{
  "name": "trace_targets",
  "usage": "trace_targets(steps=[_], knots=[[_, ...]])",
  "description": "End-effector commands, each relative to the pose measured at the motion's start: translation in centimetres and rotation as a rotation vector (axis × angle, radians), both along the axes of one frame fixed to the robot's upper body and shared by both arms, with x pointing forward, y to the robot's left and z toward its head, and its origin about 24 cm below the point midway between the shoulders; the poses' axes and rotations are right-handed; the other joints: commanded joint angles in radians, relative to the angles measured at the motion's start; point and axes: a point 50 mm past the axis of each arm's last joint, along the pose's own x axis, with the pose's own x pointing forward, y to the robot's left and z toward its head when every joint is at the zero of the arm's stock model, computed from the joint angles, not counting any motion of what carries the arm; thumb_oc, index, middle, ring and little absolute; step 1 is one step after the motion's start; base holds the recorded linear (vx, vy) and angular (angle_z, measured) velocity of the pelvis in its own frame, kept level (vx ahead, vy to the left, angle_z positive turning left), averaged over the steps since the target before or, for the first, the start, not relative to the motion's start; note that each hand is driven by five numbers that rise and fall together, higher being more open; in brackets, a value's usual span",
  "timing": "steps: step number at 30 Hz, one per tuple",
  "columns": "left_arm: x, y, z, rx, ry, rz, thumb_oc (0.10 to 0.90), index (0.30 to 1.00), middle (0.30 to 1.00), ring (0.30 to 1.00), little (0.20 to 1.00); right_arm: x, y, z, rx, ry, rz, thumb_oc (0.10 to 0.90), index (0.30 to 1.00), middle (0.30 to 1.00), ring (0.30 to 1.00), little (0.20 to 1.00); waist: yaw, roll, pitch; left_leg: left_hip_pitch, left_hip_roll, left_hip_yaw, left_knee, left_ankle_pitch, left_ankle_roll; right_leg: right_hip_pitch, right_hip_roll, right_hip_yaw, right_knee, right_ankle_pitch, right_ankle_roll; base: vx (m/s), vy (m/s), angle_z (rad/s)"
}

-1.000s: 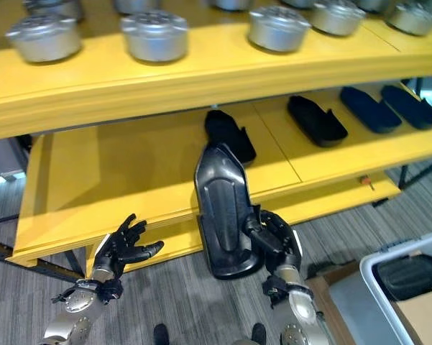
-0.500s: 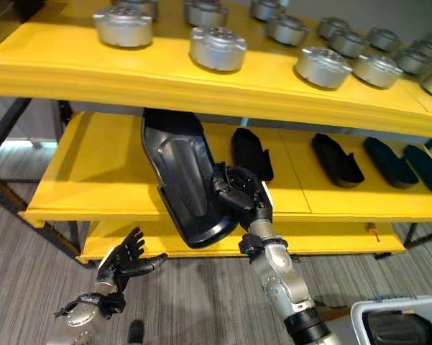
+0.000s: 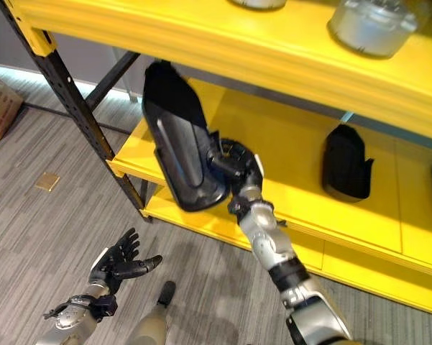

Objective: Move parts from the plastic box to the shelf.

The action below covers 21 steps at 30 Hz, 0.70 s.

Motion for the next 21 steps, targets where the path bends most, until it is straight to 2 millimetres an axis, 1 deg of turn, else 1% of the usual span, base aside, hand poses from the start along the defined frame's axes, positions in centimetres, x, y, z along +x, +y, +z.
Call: trace_targets(steps=[1,2,3,4,5,7,9,11,12,13,14,17,18,21], knots=[[3.1,-1.0,5.2,-0.03,-0.265,-0.069,0.9,1.0,1.0,1.0,1.0,0.9,-2.2,11.7,0.079,-0.399,-0.131,0.4,0.3,0.3,0.3,0.3,-0.009,-0.022,-0.026,0.019,0.034,0.061,-0.005,-0.064,0.005,0.016,-0.034,0.041,0.027,0.056,-0.012,-0.04,0.041,0.1],[3.2,-0.9,5.4,-0.031,-0.272,-0.071,0.9,1.0,1.0,1.0,1.0,1.1,-2.4,12.9,0.073,-0.418,-0.148,0.4,0.3,0.3,0.3,0.3,-0.007,-0.018,-0.021,0.009,0.033,0.062,-0.005,-0.062,0.006,0.003,-0.036,0.041,0.028,0.058,-0.011,-0.04,0.057,0.09],[3.3,-1.1,5.7,-0.036,-0.284,-0.082,0.9,1.0,1.0,1.0,1.0,1.5,-2.3,14.5,0.069,-0.439,-0.164,0.4,0.3,0.3,0.3,0.3,-0.006,-0.012,-0.019,-0.004,0.031,0.064,-0.005,-0.06,0.008,-0.016,-0.041,0.048,0.031,0.064,-0.011,-0.02,0.05,0.01],[3.3,-1.1,5.8,-0.038,-0.288,-0.084,0.9,1.0,1.0,1.0,1.0,1.6,-2.5,15.4,0.06,-0.452,-0.177,0.4,0.3,0.3,0.3,0.3,-0.005,-0.01,-0.018,-0.009,0.029,0.065,-0.005,-0.059,0.009,-0.022,-0.042,0.049,0.03,0.067,-0.01,0.0,0.037,0.0],[3.4,-1.1,5.8,-0.038,-0.289,-0.083,0.9,1.0,1.0,1.0,1.0,1.6,-2.5,15.5,0.06,-0.453,-0.177,0.4,0.3,0.3,0.3,0.3,-0.005,-0.01,-0.018,-0.01,0.029,0.065,-0.005,-0.059,0.009,-0.023,-0.042,0.049,0.03,0.067,-0.01,0.0,0.0,0.0],[3.6,-1.2,6.2,-0.043,-0.301,-0.095,0.9,1.0,1.0,1.0,1.0,2.1,-2.9,16.9,0.064,-0.46,-0.203,0.4,0.3,0.3,0.3,0.3,-0.004,-0.006,-0.014,-0.02,0.027,0.065,-0.005,-0.058,0.009,-0.028,-0.045,0.045,0.028,0.072,-0.008,0.0,0.0,0.0],[3.7,-1.4,6.3,-0.049,-0.309,-0.105,0.9,1.0,1.0,1.0,1.0,2.5,-3.8,17.5,0.064,-0.442,-0.245,0.4,0.3,0.3,0.3,0.3,-0.005,-0.002,-0.013,-0.027,0.022,0.064,-0.004,-0.058,0.009,-0.03,-0.048,0.044,0.026,0.074,-0.007,0.0,0.0,0.0],[3.9,-1.7,6.6,-0.048,-0.322,-0.119,0.9,1.0,1.0,1.0,1.0,2.9,-4.4,18.3,0.062,-0.427,-0.273,0.4,0.3,0.3,0.3,0.3,-0.003,0.005,-0.01,-0.035,0.019,0.061,-0.002,-0.058,0.01,-0.032,-0.052,0.039,0.025,0.073,-0.005,0.0,0.0,0.0],[4.0,-1.8,6.8,-0.05,-0.332,-0.127,0.9,1.0,1.0,1.0,1.0,3.3,-5.4,18.7,0.064,-0.405,-0.317,0.4,0.3,0.3,0.3,0.3,-0.002,0.01,-0.006,-0.043,0.015,0.059,0.0,-0.058,0.012,-0.037,-0.053,0.038,0.025,0.073,-0.005,0.01,0.014,0.03],[4.1,-1.8,6.9,-0.051,-0.334,-0.127,0.9,1.0,1.0,1.0,1.0,3.3,-5.4,18.8,0.064,-0.407,-0.317,0.4,0.3,0.3,0.3,0.3,-0.002,0.01,-0.005,-0.043,0.015,0.059,0.0,-0.058,0.012,-0.038,-0.053,0.038,0.026,0.073,-0.005,-0.01,0.029,0.09],[4.3,-2.0,7.1,-0.056,-0.346,-0.135,0.9,1.0,1.0,1.0,1.0,3.6,-6.2,19.2,0.059,-0.383,-0.355,0.4,0.3,0.3,0.3,0.3,0.001,0.019,0.001,-0.053,0.012,0.057,0.003,-0.058,0.014,-0.049,-0.055,0.039,0.031,0.071,-0.005,-0.01,0.024,0.09],[4.6,-2.3,7.3,-0.059,-0.355,-0.143,0.9,1.0,1.0,1.0,1.0,3.8,-6.8,19.4,0.055,-0.361,-0.378,0.4,0.3,0.3,0.3,0.3,0.005,0.027,0.007,-0.062,0.013,0.058,0.007,-0.057,0.015,-0.058,-0.057,0.039,0.035,0.068,-0.007,-0.01,0.008,0.01],[4.7,-2.6,7.4,-0.065,-0.363,-0.152,0.9,1.0,1.0,1.0,1.0,4.1,-7.4,19.2,0.066,-0.337,-0.397,0.4,0.3,0.3,0.3,0.3,0.007,0.036,0.015,-0.071,0.01,0.055,0.016,-0.057,0.018,-0.064,-0.059,0.038,0.04,0.068,-0.007,0.0,0.0,0.0],[5.0,-3.0,7.5,-0.065,-0.37,-0.169,0.9,1.0,1.0,1.0,1.0,4.3,-8.4,18.7,0.101,-0.296,-0.424,0.4,0.3,0.3,0.3,0.3,0.01,0.047,0.025,-0.092,0.004,0.049,0.036,-0.062,0.022,-0.072,-0.061,0.037,0.042,0.068,-0.008,0.0,0.0,0.0]])
